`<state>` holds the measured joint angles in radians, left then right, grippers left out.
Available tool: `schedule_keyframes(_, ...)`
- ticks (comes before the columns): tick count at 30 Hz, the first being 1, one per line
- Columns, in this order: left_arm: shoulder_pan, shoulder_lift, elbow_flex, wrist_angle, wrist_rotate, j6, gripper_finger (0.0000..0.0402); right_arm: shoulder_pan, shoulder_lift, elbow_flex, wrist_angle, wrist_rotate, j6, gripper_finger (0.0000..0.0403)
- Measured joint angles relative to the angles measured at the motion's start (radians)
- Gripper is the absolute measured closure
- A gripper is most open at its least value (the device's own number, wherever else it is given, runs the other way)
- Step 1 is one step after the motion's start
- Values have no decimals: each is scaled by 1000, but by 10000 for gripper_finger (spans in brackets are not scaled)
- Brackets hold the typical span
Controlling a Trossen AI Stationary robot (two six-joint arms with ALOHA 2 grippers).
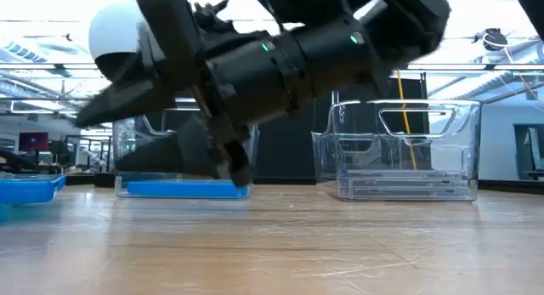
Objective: Pick & place jewel cases by type
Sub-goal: Put the blue CD case into the left transparent bin
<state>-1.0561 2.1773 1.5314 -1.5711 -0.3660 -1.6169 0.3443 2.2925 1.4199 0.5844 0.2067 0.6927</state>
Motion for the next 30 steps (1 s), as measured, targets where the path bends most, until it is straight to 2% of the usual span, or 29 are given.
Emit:
schedule_keyframes(4, -11, 0, 0, 0, 0, 14, 388, 13, 0, -37, 40, 135, 87, 170)
schedule_keyframes(9, -29, 0, 0, 0, -5, 73, 397, 24, 0, -37, 34, 167, 165, 170)
schedule_keyframes(13, -39, 0, 0, 0, -52, 120, 392, 36, 0, -37, 7, 170, 225, 170)
schedule_keyframes(18, -36, 0, 0, 0, -111, 158, 397, 73, 11, -32, -1, 272, 250, 170)
schedule_keyframes(24, -15, -1, 0, 0, -138, 206, 398, 74, 29, 7, -4, 261, 258, 170)
schedule_keyframes(30, -2, -1, -2, 0, -152, 239, 399, 64, 107, 91, 18, 161, 270, 170)
